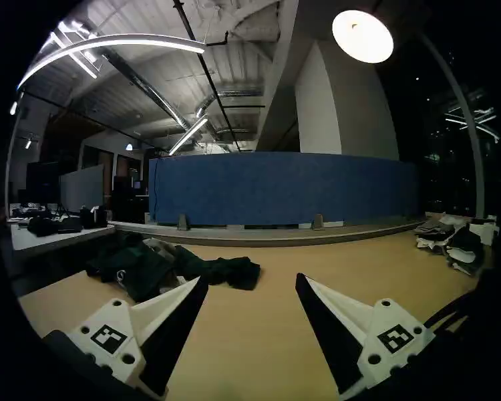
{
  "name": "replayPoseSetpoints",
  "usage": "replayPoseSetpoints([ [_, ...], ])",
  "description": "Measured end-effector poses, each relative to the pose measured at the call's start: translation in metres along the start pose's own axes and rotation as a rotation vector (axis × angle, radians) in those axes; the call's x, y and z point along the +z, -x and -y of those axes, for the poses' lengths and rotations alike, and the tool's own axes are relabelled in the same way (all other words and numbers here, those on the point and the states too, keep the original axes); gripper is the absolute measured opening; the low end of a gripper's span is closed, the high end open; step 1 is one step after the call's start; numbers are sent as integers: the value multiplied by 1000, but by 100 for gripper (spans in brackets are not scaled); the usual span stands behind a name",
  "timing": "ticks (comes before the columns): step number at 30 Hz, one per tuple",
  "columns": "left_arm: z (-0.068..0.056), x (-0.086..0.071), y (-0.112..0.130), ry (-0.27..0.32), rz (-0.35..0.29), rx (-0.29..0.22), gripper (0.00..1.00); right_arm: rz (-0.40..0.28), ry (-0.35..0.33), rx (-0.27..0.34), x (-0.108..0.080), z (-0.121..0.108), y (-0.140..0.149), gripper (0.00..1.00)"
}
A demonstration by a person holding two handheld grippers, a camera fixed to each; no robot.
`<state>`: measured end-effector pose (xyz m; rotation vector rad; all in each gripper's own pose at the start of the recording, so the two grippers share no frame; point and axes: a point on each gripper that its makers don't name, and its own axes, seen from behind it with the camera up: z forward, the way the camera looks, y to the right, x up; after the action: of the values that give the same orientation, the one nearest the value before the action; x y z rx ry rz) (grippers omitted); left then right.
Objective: Fold towel
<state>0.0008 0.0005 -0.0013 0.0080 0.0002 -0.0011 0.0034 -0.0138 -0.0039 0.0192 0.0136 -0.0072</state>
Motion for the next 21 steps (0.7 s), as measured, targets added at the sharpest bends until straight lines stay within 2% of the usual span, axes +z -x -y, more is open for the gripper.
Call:
replayPoseSetpoints([
  [21,0,1,0,0,0,0,97,13,4,7,1,-3,3,100],
])
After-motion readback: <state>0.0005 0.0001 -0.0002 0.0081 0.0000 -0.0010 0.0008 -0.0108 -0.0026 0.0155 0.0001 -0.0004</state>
